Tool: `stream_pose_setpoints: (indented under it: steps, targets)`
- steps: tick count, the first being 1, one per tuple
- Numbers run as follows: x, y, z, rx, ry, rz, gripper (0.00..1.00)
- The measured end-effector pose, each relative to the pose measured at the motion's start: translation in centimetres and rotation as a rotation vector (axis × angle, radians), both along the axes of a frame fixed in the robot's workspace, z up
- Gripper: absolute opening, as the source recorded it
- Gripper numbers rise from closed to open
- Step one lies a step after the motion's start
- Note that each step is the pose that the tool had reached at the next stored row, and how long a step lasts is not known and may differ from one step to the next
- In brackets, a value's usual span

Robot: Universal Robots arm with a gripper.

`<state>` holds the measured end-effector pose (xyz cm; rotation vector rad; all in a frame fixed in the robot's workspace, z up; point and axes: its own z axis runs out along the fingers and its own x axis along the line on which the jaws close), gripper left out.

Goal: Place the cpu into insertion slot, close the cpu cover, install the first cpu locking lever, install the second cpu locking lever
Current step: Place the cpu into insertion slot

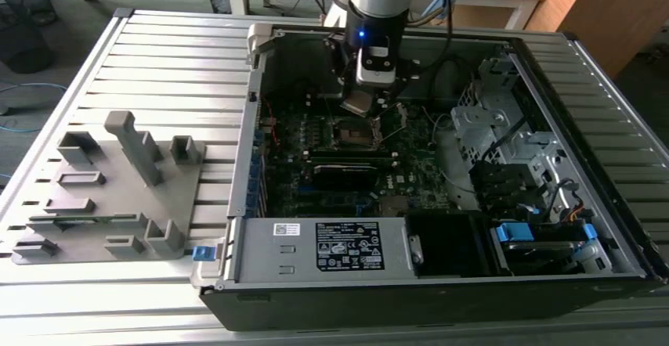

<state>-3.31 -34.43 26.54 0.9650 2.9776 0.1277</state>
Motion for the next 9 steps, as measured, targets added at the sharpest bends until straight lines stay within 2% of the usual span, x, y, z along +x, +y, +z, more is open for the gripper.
stream_pose_setpoints:
  steps: [5, 9]
  targets:
    - [0.00, 0.00, -0.10, 0.0000, -0.0001, -0.090, 0.54]
    - [0.00, 0.00, -0.10, 0.0001, 0.0000, -0.093, 0.54]
